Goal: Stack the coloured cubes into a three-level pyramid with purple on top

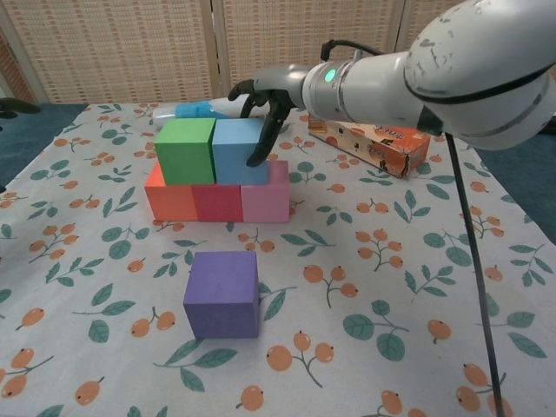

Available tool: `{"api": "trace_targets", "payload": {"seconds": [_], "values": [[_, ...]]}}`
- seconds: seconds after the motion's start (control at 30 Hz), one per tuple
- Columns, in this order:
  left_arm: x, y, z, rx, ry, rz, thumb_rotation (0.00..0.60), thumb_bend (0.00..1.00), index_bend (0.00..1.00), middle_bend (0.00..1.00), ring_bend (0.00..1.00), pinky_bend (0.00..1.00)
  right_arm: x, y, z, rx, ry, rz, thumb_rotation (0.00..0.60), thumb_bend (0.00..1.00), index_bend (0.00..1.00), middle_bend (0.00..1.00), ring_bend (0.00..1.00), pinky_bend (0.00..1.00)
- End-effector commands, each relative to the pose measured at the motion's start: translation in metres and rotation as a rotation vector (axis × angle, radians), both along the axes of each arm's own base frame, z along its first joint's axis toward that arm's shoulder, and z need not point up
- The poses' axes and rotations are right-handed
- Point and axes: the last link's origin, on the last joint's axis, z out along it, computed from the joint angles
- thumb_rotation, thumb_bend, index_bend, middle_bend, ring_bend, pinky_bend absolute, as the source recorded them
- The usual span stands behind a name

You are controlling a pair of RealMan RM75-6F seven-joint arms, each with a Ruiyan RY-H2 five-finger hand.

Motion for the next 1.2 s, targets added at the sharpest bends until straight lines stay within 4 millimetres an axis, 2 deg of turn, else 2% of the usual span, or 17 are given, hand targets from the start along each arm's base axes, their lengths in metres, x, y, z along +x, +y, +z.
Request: {"api": "trace_targets", "payload": {"seconds": [0.03,0.13,0.3,0.43,0.6,0.73,0.97,1.2], "values": [[0.001,0.002,0.0,0.0,0.004,-0.002,0.6,0.32,0.03,0.0,0.0,0.13,-0.001,0.001,0.003,-0.004,-0.004,0.003,0.6,0.0,0.0,0.13,0.0,0.0],[0.002,0.006,0.0,-0.001,0.005,-0.004,0.6,0.32,0.03,0.0,0.0,0.13,0.0,0.003,0.009,-0.004,-0.021,0.001,0.6,0.0,0.0,0.12,0.0,0.0],[0.002,0.009,0.0,-0.008,0.006,0.001,0.6,0.32,0.03,0.0,0.0,0.13,-0.003,0.009,0.031,-0.017,-0.049,0.006,0.6,0.0,0.0,0.11,0.0,0.0],[0.002,0.007,0.0,-0.008,-0.001,0.004,0.6,0.32,0.03,0.0,0.0,0.13,-0.015,0.007,0.051,-0.052,-0.045,-0.007,0.6,0.0,0.0,0.11,0.0,0.0],[0.002,0.005,0.001,-0.007,-0.008,0.007,0.6,0.32,0.03,0.0,0.0,0.13,-0.028,0.0,0.061,-0.072,-0.036,-0.037,0.6,0.0,0.0,0.11,0.0,0.0],[0.003,0.005,0.001,-0.005,-0.016,0.01,0.6,0.32,0.03,0.0,0.0,0.13,-0.036,-0.007,0.054,-0.061,-0.021,-0.057,0.6,0.0,0.0,0.1,0.0,0.0],[0.001,0.004,0.001,-0.013,-0.006,0.017,0.6,0.32,0.03,0.0,0.0,0.13,-0.032,-0.021,0.033,-0.061,-0.028,-0.062,0.6,0.0,0.0,0.09,0.0,0.0],[-0.001,0.002,0.001,-0.015,-0.002,0.023,0.6,0.32,0.03,0.0,0.0,0.13,-0.03,-0.027,0.018,-0.056,-0.033,-0.06,0.6,0.0,0.0,0.09,0.0,0.0]]}}
